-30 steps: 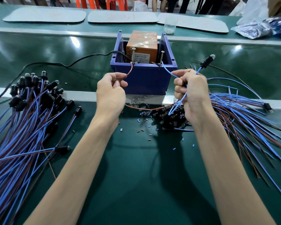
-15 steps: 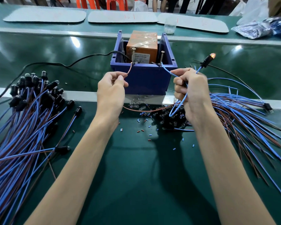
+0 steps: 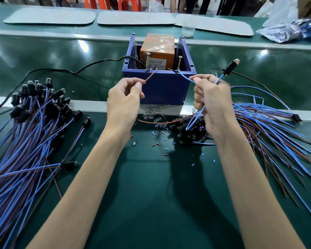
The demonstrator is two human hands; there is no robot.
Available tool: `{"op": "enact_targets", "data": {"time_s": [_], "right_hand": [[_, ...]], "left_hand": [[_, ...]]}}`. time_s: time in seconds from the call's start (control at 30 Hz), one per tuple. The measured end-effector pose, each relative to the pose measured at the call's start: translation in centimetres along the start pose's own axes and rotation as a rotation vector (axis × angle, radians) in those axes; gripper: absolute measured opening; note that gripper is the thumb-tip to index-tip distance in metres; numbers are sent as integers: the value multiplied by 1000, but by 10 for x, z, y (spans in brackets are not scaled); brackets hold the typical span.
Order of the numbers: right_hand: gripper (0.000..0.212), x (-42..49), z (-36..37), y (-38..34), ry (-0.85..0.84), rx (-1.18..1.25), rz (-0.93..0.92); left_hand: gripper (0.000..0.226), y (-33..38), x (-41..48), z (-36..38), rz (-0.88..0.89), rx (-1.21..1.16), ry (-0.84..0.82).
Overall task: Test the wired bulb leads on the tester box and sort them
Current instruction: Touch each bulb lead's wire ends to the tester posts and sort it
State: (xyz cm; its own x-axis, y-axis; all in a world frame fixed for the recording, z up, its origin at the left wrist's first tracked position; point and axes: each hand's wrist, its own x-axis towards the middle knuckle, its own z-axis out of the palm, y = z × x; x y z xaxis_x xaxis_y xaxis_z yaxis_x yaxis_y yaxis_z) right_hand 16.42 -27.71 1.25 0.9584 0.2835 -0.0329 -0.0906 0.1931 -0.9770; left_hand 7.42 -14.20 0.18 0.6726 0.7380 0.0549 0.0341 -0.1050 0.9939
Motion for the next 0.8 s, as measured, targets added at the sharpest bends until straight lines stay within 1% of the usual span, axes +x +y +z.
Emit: {"op": "enact_targets", "data": {"time_s": [0.33, 0.4, 0.5, 0.6, 0.8], "right_hand": [[23, 3, -1, 0, 14, -44, -2], [24, 3, -1, -1, 65, -5, -14], [25, 5, -4, -2, 175, 67, -21], [27, 6, -7, -2, 183, 82, -13], [28, 5, -3, 3, 69, -38, -5]], "left_hand": [[23, -1, 1, 1, 13, -48, 3], [22, -1, 1, 0, 22, -51, 31], [20, -1, 3, 0, 29, -102, 127], [19, -2, 4, -1, 18, -137, 189], [22, -9, 6, -3, -14, -62, 44]]}}
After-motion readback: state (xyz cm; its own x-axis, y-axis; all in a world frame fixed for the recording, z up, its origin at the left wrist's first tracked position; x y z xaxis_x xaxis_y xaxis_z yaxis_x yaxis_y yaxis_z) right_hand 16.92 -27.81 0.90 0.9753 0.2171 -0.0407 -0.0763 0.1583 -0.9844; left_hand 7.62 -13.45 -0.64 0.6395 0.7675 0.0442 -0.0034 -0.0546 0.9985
